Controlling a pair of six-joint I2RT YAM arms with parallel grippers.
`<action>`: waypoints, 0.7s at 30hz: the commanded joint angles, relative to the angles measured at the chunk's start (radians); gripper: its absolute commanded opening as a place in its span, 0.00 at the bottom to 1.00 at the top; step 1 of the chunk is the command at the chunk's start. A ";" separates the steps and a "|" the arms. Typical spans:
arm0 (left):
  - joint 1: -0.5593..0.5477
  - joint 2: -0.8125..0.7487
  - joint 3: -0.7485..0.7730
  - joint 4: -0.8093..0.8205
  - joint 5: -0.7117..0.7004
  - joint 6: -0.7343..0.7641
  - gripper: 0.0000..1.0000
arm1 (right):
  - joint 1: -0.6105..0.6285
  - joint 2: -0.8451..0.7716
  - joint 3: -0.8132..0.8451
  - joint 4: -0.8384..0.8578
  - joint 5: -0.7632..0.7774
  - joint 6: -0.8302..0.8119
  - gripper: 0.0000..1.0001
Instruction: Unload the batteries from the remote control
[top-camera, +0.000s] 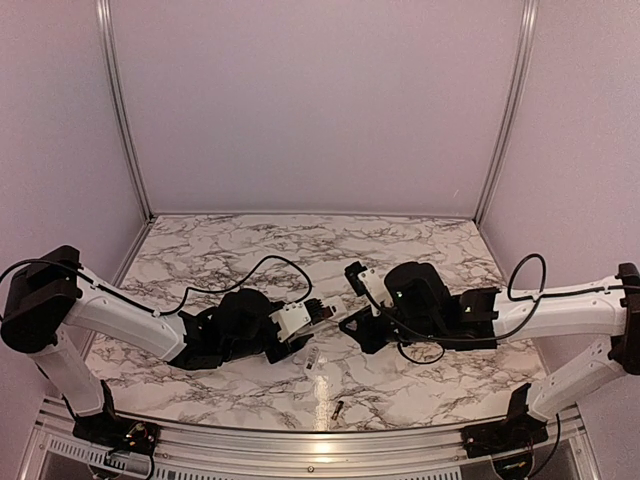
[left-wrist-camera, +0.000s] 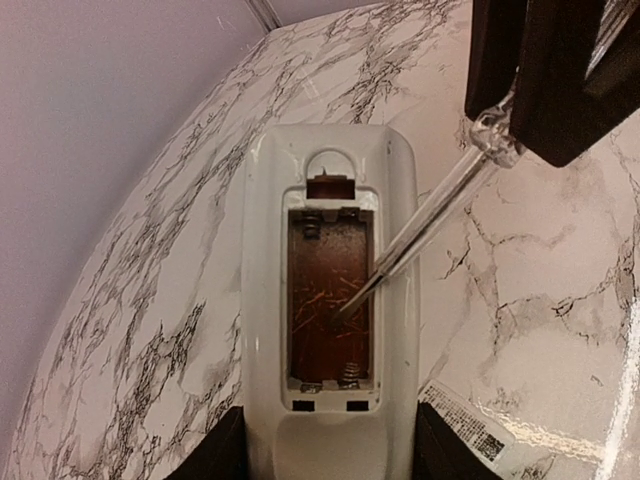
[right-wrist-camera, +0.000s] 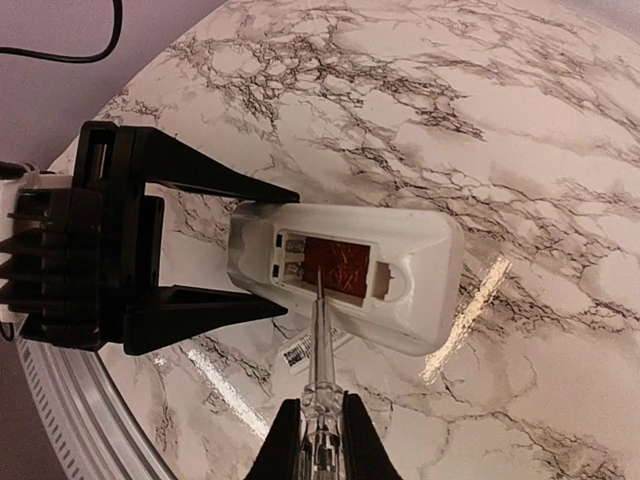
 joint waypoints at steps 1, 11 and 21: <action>0.005 -0.023 0.035 0.016 0.008 -0.025 0.00 | -0.005 -0.055 0.026 -0.015 -0.035 -0.012 0.00; 0.010 0.004 0.092 -0.043 -0.014 -0.078 0.00 | -0.005 -0.192 -0.003 -0.064 0.038 -0.005 0.00; 0.046 0.025 0.165 -0.149 -0.130 -0.238 0.00 | -0.005 -0.358 -0.078 -0.064 0.197 0.030 0.00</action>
